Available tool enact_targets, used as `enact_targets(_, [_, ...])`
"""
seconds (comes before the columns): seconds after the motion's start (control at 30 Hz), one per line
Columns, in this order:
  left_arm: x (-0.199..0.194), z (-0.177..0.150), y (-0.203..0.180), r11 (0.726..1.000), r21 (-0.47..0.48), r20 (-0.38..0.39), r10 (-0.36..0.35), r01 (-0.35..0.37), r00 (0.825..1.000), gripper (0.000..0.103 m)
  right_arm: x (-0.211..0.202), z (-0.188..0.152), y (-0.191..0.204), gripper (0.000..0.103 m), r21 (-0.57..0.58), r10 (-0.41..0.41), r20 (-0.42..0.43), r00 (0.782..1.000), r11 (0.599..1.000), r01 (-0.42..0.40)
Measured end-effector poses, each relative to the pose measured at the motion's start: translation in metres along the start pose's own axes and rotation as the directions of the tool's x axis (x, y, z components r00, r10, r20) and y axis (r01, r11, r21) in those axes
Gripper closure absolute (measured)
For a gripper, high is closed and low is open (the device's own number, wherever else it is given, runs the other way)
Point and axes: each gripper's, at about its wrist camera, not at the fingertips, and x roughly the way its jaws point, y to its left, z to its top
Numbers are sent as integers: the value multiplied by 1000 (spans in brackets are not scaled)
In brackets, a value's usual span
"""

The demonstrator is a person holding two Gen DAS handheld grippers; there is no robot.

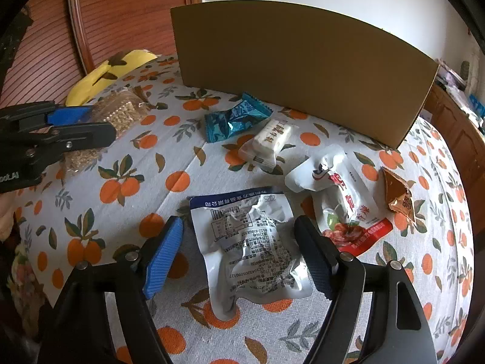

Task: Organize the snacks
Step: 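Close the left tool on the granola bar while the right tool grasps the silver pouch, then carry the granola bar and silver pouch with both tools over the box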

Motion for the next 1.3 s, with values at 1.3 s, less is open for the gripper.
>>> enact_targets(1.3, [-31, -3, -23, 1000, 14, 62, -28, 27, 998, 61, -43, -17, -1, 45, -26, 40, -53, 998, 999, -42])
